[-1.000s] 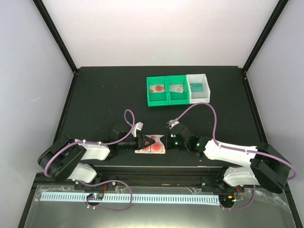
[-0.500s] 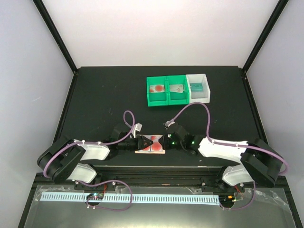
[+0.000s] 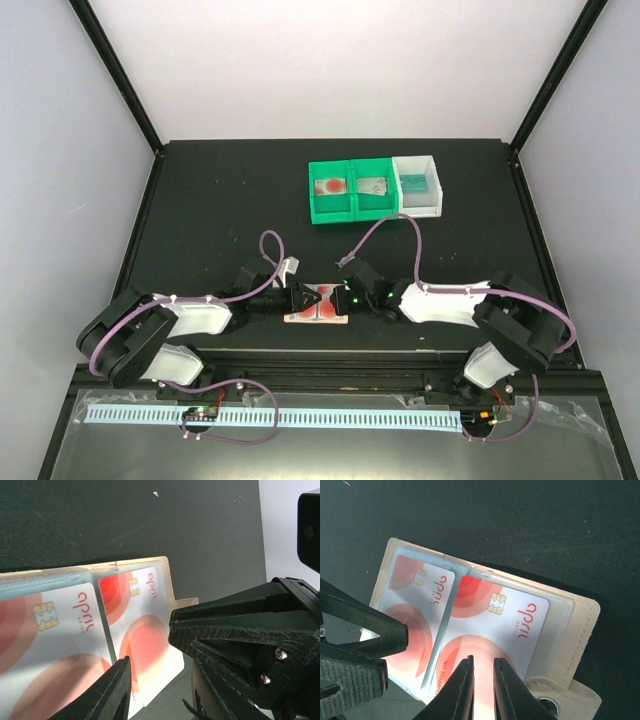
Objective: Take the credit cards out of the card holder
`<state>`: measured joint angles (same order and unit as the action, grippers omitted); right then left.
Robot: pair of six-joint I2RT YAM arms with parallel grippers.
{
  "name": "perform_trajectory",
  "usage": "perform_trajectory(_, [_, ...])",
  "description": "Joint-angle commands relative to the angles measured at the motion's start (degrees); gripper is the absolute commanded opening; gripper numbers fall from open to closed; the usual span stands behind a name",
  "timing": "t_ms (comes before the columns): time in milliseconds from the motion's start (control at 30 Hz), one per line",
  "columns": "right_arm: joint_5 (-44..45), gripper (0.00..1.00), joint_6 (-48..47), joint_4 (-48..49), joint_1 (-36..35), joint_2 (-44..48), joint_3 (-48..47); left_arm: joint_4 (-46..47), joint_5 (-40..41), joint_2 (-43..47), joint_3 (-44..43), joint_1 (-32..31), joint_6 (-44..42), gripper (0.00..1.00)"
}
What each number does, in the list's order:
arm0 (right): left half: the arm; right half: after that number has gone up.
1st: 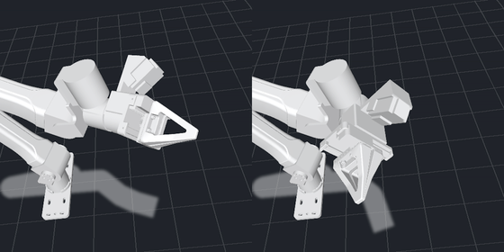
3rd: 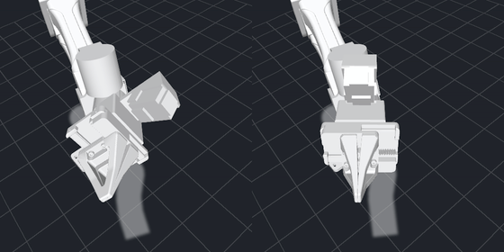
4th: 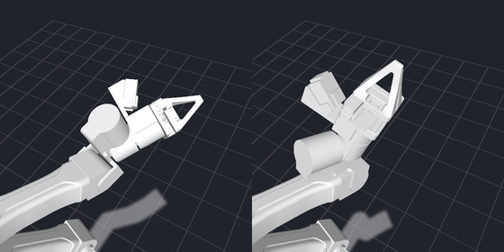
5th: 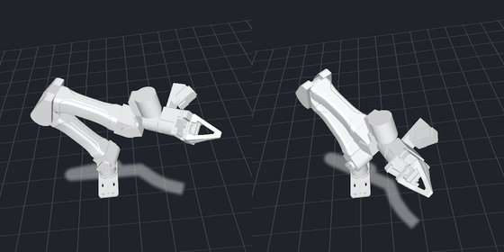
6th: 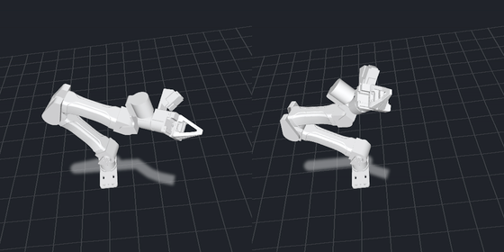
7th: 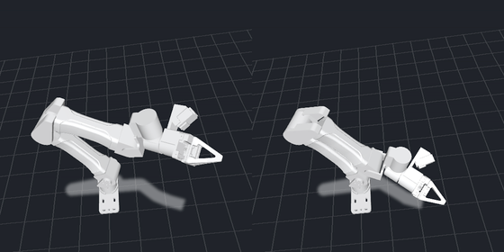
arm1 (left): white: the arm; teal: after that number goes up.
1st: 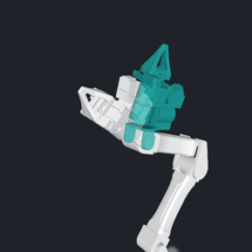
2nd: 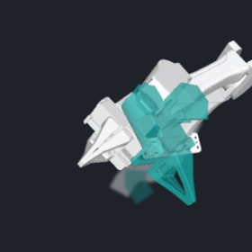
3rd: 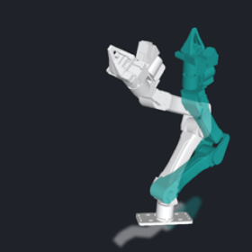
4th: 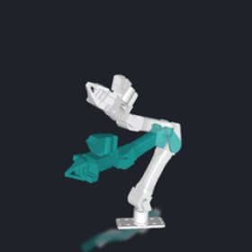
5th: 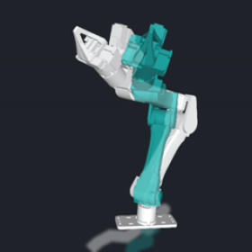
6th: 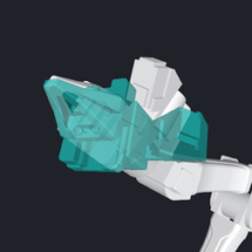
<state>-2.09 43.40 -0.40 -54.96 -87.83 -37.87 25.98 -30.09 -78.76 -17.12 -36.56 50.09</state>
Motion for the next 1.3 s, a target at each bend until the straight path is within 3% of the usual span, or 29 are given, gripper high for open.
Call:
perform_trajectory(0, [0.74,0.15,-0.57,0.87,0.14,-0.89,-0.31,-0.93,1.21,-0.70,-1.54,0.18,-1.35,0.35])
perform_trajectory(467, [4.43,0.15,0.13,1.05,0.34,-0.73,1.89,-5.87,3.02,-2.35,-4.93,0.24,-4.27,0.37])
perform_trajectory(1267, [2.78,0.13,2.52,6.92,0.44,-3.68,6.57,-1.63,1.97,-8.58,-4.37,-0.01,-2.67,0.39])
